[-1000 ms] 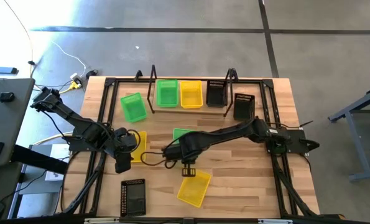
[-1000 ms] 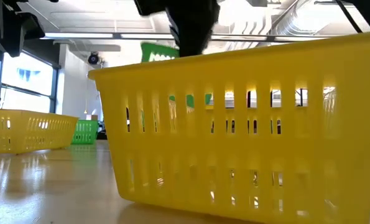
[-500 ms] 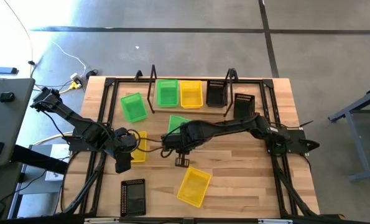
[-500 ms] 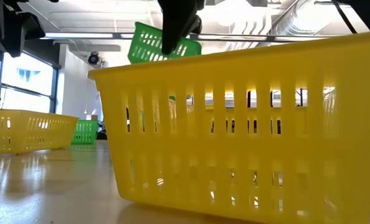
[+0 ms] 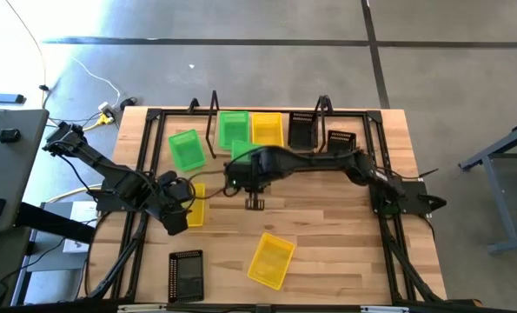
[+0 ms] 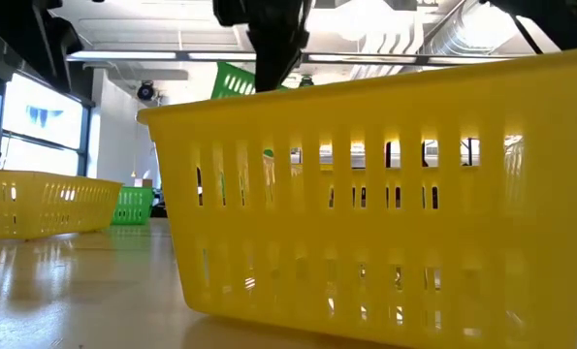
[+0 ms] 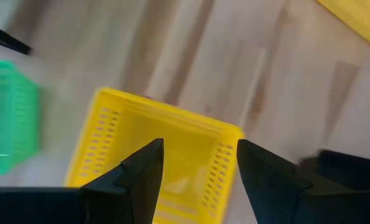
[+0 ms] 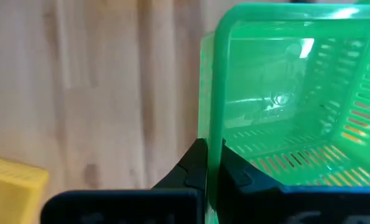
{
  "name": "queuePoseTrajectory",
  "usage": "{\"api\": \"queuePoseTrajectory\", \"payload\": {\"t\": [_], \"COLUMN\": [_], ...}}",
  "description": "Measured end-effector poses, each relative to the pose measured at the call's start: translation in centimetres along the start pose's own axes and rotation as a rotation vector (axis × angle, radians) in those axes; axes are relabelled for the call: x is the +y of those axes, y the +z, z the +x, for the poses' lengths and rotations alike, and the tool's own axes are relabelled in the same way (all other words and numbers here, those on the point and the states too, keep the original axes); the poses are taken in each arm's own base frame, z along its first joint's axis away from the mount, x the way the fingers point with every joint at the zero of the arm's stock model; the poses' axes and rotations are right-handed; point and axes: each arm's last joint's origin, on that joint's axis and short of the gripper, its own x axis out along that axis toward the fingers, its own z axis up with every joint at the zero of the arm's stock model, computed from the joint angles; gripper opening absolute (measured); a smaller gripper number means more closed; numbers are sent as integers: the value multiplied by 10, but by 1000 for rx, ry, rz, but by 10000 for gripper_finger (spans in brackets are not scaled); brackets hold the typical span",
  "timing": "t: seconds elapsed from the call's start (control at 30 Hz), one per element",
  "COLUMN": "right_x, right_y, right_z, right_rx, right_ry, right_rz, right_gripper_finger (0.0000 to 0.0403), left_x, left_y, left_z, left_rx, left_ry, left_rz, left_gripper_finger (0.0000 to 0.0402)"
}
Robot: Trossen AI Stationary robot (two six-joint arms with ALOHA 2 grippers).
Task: Stack baskets on shelf by color
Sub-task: Stack the right green bin on top of the green bin on the shelf
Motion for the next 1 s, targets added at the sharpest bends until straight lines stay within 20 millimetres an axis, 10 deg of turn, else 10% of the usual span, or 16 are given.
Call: {"api": "queuePoseTrajectory", "payload": {"t": [1.0], "right_x": [-147], "right_y": [2], "right_z": [7], "right_rx": [-145], "right_ry": [-192], "right_rz": [-155], "right_gripper_finger": [0], "left_x": [85], "left_y": [40], "left_z": [20], "left_rx": [23], "left_ry": [389], "left_rz": [-226], "left_gripper_finger": [195]}}
